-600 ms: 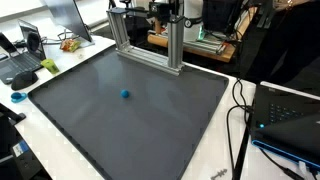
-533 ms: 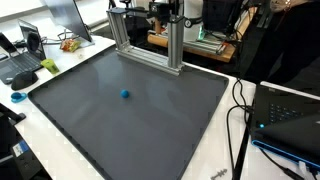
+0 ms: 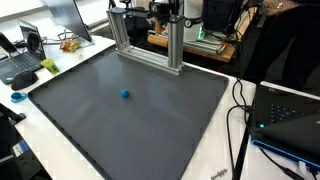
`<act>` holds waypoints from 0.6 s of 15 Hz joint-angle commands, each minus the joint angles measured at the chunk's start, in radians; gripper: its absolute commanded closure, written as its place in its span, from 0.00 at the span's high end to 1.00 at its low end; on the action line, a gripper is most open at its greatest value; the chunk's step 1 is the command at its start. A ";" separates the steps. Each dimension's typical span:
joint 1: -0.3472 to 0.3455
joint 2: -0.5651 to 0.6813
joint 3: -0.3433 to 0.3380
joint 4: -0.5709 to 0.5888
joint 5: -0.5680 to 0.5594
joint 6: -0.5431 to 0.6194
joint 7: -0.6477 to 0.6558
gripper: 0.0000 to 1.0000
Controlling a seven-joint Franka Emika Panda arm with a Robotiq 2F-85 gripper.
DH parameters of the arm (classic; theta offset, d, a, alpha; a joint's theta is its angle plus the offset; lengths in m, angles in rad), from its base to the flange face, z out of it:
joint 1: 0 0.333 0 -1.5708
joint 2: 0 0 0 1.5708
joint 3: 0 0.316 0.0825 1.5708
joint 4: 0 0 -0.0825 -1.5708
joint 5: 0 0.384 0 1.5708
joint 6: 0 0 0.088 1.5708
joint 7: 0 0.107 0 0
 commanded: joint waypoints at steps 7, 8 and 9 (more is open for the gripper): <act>-0.022 -0.009 0.014 0.087 -0.022 -0.102 0.071 1.00; -0.023 -0.011 0.013 0.119 -0.020 -0.138 0.082 1.00; -0.023 -0.013 0.014 0.145 -0.020 -0.160 0.090 1.00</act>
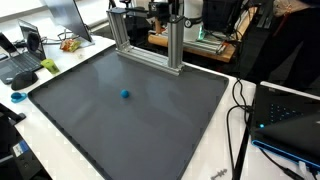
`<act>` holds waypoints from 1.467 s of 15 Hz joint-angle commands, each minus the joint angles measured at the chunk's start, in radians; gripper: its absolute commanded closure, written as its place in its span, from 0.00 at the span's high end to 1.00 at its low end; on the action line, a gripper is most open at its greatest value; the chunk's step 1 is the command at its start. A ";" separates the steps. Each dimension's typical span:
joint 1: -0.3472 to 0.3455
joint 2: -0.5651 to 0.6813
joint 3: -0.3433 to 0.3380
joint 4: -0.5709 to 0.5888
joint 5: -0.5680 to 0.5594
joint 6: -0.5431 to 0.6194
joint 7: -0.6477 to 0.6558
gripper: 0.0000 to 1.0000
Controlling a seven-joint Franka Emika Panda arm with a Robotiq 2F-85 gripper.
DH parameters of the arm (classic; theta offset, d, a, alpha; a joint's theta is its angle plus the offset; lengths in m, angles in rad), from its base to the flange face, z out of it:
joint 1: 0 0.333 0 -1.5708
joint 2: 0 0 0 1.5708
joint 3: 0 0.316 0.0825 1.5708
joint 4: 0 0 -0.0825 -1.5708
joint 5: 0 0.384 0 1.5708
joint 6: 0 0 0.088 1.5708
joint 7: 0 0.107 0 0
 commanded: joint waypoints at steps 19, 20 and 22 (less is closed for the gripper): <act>-0.006 -0.037 0.055 0.064 -0.003 0.098 0.103 1.00; -0.006 -0.038 0.055 0.064 -0.003 0.098 0.103 1.00; 0.006 -0.073 0.025 0.011 0.035 0.142 0.060 1.00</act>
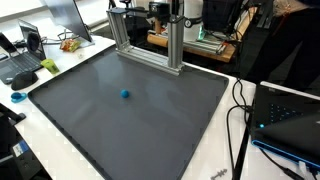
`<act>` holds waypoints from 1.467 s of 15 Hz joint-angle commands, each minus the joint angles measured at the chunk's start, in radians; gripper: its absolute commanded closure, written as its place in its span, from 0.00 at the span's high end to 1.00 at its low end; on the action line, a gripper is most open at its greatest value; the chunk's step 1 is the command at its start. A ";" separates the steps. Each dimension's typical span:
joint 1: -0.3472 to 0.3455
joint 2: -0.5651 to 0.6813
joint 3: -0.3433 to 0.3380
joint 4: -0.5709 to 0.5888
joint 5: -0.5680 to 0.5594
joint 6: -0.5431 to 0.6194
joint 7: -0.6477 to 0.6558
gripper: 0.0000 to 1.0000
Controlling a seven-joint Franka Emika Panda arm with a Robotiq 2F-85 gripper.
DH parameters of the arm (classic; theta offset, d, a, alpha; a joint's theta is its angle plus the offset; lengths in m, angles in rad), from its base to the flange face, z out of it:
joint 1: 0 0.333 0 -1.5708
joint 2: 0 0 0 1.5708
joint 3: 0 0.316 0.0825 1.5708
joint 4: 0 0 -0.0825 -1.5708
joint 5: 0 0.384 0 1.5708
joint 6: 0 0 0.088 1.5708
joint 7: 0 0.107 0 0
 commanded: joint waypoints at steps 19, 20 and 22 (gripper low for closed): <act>0.004 -0.094 -0.077 -0.273 0.021 0.263 -0.140 1.00; 0.006 -0.092 -0.080 -0.274 0.023 0.262 -0.149 1.00; 0.006 -0.091 -0.080 -0.274 0.018 0.252 -0.167 1.00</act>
